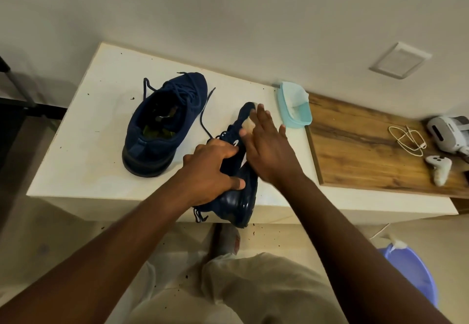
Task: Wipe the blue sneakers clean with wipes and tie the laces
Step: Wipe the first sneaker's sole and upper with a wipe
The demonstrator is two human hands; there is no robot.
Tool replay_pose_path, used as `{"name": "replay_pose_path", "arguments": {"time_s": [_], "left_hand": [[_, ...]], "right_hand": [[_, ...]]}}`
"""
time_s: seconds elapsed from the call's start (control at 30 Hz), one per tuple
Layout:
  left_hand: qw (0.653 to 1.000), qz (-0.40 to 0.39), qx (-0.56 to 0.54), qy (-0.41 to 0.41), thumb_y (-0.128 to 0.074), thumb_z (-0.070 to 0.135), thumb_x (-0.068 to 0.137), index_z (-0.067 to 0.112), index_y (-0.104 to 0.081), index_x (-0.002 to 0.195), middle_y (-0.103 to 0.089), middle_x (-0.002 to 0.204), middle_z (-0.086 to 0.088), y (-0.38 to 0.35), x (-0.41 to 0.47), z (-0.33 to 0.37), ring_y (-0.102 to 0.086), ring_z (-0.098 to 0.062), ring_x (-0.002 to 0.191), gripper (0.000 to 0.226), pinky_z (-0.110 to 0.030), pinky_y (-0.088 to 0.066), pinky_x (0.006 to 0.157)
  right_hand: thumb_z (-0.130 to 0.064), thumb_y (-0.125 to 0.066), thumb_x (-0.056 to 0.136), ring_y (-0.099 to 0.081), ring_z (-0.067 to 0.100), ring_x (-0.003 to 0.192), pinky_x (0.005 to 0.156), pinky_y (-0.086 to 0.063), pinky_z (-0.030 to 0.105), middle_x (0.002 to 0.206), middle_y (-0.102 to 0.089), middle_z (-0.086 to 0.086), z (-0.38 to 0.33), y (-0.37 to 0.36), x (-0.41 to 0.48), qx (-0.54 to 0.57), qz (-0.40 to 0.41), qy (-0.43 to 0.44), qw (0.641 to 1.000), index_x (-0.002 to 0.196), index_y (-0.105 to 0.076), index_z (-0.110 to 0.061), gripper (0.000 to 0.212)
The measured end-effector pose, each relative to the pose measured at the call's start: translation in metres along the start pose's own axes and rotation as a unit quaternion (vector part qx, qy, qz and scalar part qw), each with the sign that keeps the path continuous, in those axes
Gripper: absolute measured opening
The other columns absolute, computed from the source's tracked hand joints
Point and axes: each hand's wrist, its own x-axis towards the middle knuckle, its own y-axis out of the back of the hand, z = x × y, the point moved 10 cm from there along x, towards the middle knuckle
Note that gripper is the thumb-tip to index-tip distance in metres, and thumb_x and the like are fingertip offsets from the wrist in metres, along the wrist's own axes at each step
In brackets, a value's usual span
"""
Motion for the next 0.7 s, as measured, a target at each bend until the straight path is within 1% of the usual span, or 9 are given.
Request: {"name": "replay_pose_path", "arguments": {"time_s": [0.07, 0.13, 0.2, 0.27, 0.4, 0.53, 0.6, 0.63, 0.7], "left_hand": [[1.000, 0.004, -0.001, 0.000, -0.083, 0.034, 0.080, 0.021, -0.060, 0.131, -0.049, 0.141, 0.006, 0.001, 0.000, 0.000, -0.047, -0.021, 0.130, 0.057, -0.047, -0.035, 0.112], [1.000, 0.002, 0.003, -0.001, -0.083, 0.035, 0.080, 0.023, -0.060, 0.132, -0.047, 0.143, 0.006, 0.001, 0.001, 0.001, -0.044, -0.021, 0.132, 0.058, -0.047, -0.033, 0.112], [1.000, 0.000, 0.006, -0.001, -0.082, 0.035, 0.081, 0.024, -0.060, 0.133, -0.046, 0.144, 0.006, 0.000, 0.001, 0.002, -0.043, -0.021, 0.133, 0.058, -0.048, -0.033, 0.113], [1.000, -0.002, 0.007, 0.003, -0.082, 0.035, 0.081, 0.023, -0.059, 0.133, -0.046, 0.144, 0.006, -0.001, 0.000, 0.002, -0.043, -0.022, 0.134, 0.058, -0.048, -0.032, 0.113], [1.000, -0.003, 0.016, 0.008, -0.081, 0.034, 0.084, 0.019, -0.059, 0.132, -0.048, 0.142, 0.003, 0.000, -0.001, 0.002, -0.046, -0.023, 0.131, 0.055, -0.050, -0.034, 0.113], [1.000, -0.008, 0.013, 0.006, -0.080, 0.034, 0.084, 0.019, -0.059, 0.133, -0.048, 0.142, 0.003, -0.002, 0.000, 0.002, -0.046, -0.022, 0.131, 0.056, -0.045, -0.033, 0.112], [1.000, -0.004, 0.019, 0.000, -0.081, 0.035, 0.083, 0.021, -0.060, 0.131, -0.049, 0.141, 0.005, -0.002, 0.001, 0.003, -0.045, -0.021, 0.130, 0.054, -0.042, -0.031, 0.106], [1.000, -0.003, 0.021, 0.000, -0.081, 0.035, 0.082, 0.022, -0.061, 0.130, -0.049, 0.141, 0.006, -0.002, 0.001, 0.003, -0.045, -0.021, 0.131, 0.054, -0.041, -0.030, 0.104], [1.000, -0.004, 0.022, -0.001, -0.080, 0.036, 0.083, 0.028, -0.059, 0.133, -0.046, 0.144, 0.007, -0.002, 0.001, 0.003, -0.042, -0.021, 0.133, 0.055, -0.042, -0.028, 0.104]], "right_hand": [[-0.045, -0.019, 0.109, 0.005, 0.015, 0.154, 0.123, 0.000, 0.044, 0.167, 0.006, -0.002, -0.005, -0.003, -0.031, -0.001, -0.001, 0.026, 1.000, 0.160, -0.004, -0.020, 0.059], [-0.045, -0.017, 0.108, 0.006, 0.012, 0.153, 0.124, 0.002, 0.040, 0.166, 0.006, -0.005, -0.007, -0.009, -0.057, 0.001, -0.003, 0.039, 0.999, 0.160, -0.001, -0.023, 0.058], [-0.044, -0.016, 0.108, 0.006, 0.011, 0.153, 0.123, 0.003, 0.039, 0.166, 0.006, -0.006, -0.004, -0.009, -0.056, 0.000, -0.005, 0.039, 0.999, 0.160, 0.000, -0.024, 0.057], [-0.043, -0.017, 0.109, 0.006, 0.013, 0.153, 0.122, 0.003, 0.041, 0.167, 0.006, -0.004, -0.003, -0.007, -0.034, -0.006, -0.005, 0.030, 1.000, 0.160, -0.002, -0.022, 0.057], [-0.038, -0.021, 0.109, -0.002, 0.021, 0.154, 0.123, -0.004, 0.048, 0.167, -0.006, 0.004, 0.001, 0.001, 0.024, 0.022, -0.014, -0.010, 1.000, 0.158, -0.016, -0.014, 0.055], [-0.026, -0.033, 0.108, -0.013, 0.026, 0.153, 0.122, -0.010, 0.047, 0.164, -0.021, 0.009, 0.000, 0.007, 0.025, 0.001, 0.012, -0.014, 1.000, 0.153, -0.033, -0.010, 0.047], [-0.021, -0.040, 0.107, -0.015, 0.021, 0.153, 0.123, -0.011, 0.044, 0.163, -0.026, 0.006, -0.003, 0.011, 0.003, 0.006, 0.034, 0.011, 0.999, 0.150, -0.040, -0.014, 0.044], [-0.021, -0.041, 0.107, -0.016, 0.018, 0.153, 0.124, -0.011, 0.043, 0.162, -0.029, 0.003, -0.006, 0.010, -0.010, 0.018, 0.035, 0.038, 0.998, 0.149, -0.044, -0.017, 0.043], [-0.025, -0.040, 0.108, -0.016, 0.012, 0.152, 0.125, -0.009, 0.042, 0.159, -0.035, -0.003, -0.012, 0.004, -0.033, 0.056, 0.020, 0.101, 0.993, 0.145, -0.050, -0.021, 0.039]]}}
